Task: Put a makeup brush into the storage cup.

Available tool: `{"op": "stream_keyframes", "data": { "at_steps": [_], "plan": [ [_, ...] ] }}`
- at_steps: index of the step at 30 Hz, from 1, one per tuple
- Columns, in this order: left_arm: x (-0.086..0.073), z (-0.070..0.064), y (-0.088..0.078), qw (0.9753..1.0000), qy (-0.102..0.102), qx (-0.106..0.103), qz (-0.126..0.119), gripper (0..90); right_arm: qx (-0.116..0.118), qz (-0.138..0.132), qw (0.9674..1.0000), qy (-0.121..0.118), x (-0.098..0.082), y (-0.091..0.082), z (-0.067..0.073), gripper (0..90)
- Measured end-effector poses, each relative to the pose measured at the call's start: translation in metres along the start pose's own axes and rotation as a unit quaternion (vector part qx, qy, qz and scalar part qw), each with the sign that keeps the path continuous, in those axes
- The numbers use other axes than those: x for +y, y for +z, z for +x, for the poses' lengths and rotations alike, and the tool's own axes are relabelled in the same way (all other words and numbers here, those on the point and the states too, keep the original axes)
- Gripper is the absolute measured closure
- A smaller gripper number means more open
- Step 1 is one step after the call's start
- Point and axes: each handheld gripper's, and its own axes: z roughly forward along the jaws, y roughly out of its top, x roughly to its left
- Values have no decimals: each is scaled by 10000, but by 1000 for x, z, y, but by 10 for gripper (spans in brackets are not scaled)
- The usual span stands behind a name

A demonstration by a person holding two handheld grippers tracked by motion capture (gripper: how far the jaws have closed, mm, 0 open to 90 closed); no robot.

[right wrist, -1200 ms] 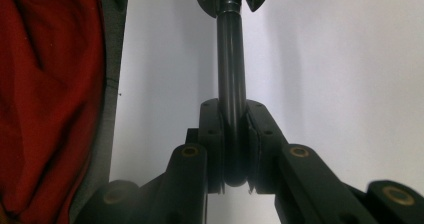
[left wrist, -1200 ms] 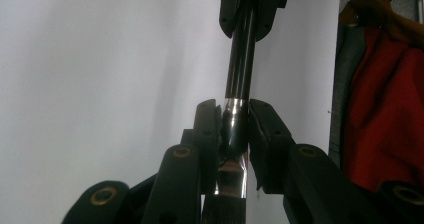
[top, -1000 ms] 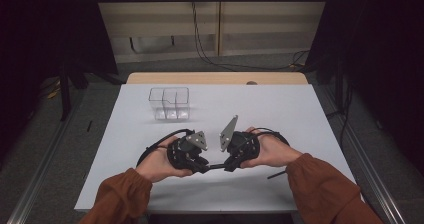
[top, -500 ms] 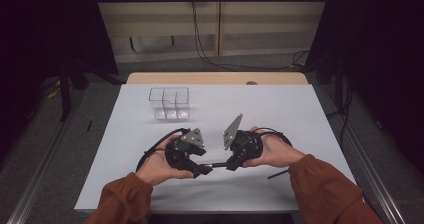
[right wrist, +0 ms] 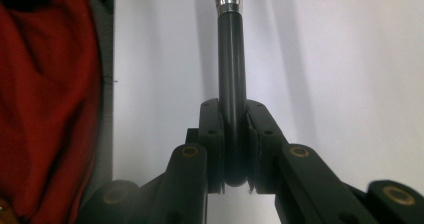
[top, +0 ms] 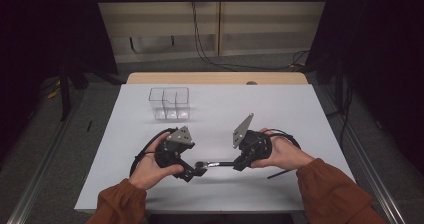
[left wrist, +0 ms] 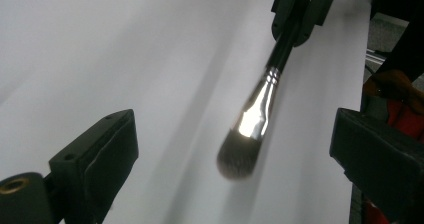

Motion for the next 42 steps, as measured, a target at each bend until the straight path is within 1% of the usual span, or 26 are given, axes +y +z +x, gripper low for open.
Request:
{"op": "stream_keyframes", "data": {
  "at_steps": [1,2,3,4,5,7,8,9,10,12,14,16,19,20,22,23,24,25,26,28,30,33,36,39,40,42],
  "plan": [
    [-1,0,-2,10000,-42,61,-30,46,31,-10,10000,2,-3,0,-1,801],
    [-3,1,-3,9999,-75,116,-95,46,5,-46,10000,19,-5,-1,0,801],
    [-5,1,-4,9998,-90,123,-152,45,-9,-85,10000,49,-7,-2,0,801],
    [-7,1,-6,9997,-109,153,-151,41,-16,-99,9999,119,-9,-2,1,801],
    [-9,1,-6,9995,-169,229,-168,41,-42,-146,9998,109,-12,-3,0,801],
    [-12,0,-8,9991,-191,332,-190,35,-79,-183,9996,175,-16,-5,0,801],
    [-14,-2,-8,9986,-216,421,-221,35,-105,-228,9994,234,-17,-7,0,800],
    [-15,-4,-9,9986,-207,429,-232,35,-111,-277,9993,244,-19,-7,0,801],
    [-16,-7,-9,9988,-171,390,-244,35,-131,-259,9993,245,-21,-8,1,800],
    [-17,-13,-10,9985,-121,455,-269,36,-192,-266,9990,302,-24,-8,2,800],
    [-19,-15,-12,9983,-156,453,-333,37,-256,-299,9986,342,-27,-7,3,801],
    [-23,-16,-14,9974,-184,554,-422,36,-286,-323,9983,390,-31,-8,3,800],
    [-29,-15,-18,9964,-180,659,-504,36,-324,-467,9971,506,-38,-10,4,800],
    [-31,-14,-19,9957,-181,745,-524,36,-355,-506,9967,517,-39,-10,5,800],
    [-35,-13,-20,9946,-247,810,-596,36,-397,-562,9959,590,-43,-10,7,800],
    [-37,-11,-21,9943,-238,856,-587,36,-461,-595,9951,637,-44,-9,8,800],
    [-39,-11,-20,9931,-272,950,-636,36,-481,-628,9947,662,-46,-8,8,800],
    [-40,-11,-20,9928,-282,970,-647,36,-510,-703,9936,726,-48,-7,10,800],
    [-40,-10,-20,9926,-293,978,-653,36,-520,-717,9932,750,-49,-6,10,800],
    [-42,-9,-20,9913,-300,1076,-701,40,-530,-824,9917,837,-52,-4,10,800],
    [-43,-8,-20,9911,-317,1067,-732,40,-522,-913,9903,903,-55,-3,10,800],
    [-44,-8,-20,9902,-314,1125,-762,40,-551,-1044,9879,1010,-59,-1,11,800],
    [-45,-8,-21,9897,-321,1140,-801,40,-576,-1280,9833,1157,-63,2,12,800],
    [-47,-9,-21,9893,-335,1149,-838,40,-591,-1600,9779,1212,-65,3,15,800],
    [-47,-9,-21,9892,-338,1147,-845,40,-549,-1659,9771,1211,-65,3,16,800],
    [-47,-9,-21,9894,-322,1146,-834,40,-600,-1664,9765,1235,-66,5,18,800]
  ]
}}
